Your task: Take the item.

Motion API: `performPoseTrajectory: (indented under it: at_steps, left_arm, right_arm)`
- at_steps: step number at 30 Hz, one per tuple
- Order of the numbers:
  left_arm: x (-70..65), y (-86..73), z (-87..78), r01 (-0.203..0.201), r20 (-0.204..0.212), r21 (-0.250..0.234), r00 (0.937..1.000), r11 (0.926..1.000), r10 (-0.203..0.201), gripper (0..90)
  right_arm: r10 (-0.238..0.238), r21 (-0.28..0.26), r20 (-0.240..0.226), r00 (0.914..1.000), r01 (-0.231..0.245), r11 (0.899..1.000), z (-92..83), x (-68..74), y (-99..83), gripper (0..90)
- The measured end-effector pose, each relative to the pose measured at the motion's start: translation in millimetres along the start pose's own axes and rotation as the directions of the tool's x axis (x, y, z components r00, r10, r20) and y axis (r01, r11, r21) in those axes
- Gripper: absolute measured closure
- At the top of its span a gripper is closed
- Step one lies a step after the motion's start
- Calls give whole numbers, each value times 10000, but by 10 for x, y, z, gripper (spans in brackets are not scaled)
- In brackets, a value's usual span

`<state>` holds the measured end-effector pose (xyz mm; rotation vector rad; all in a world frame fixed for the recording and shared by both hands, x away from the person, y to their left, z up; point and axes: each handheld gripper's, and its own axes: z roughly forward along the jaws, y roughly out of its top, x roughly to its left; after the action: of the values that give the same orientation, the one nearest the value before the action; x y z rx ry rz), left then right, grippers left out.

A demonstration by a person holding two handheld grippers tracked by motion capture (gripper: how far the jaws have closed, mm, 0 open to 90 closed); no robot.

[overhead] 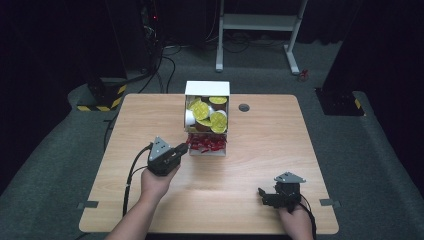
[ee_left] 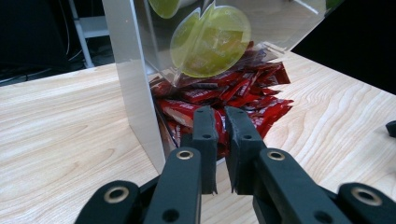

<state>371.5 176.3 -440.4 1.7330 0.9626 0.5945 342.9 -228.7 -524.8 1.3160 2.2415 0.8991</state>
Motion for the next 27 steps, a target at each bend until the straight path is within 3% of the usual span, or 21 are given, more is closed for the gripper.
performPoseTrajectory:
  at_steps: [14,27]
  left_arm:
    - [-26,-7,-190,-22,148,-190,9999,9998,25,835]
    - [-22,2,-261,161,292,-366,9995,9992,-150,837]
  right_arm:
    - [3,2,-1,10000,-3,10000,-1,1,0,81]
    - [0,-1,-2,10000,0,10000,-1,1,-1,81]
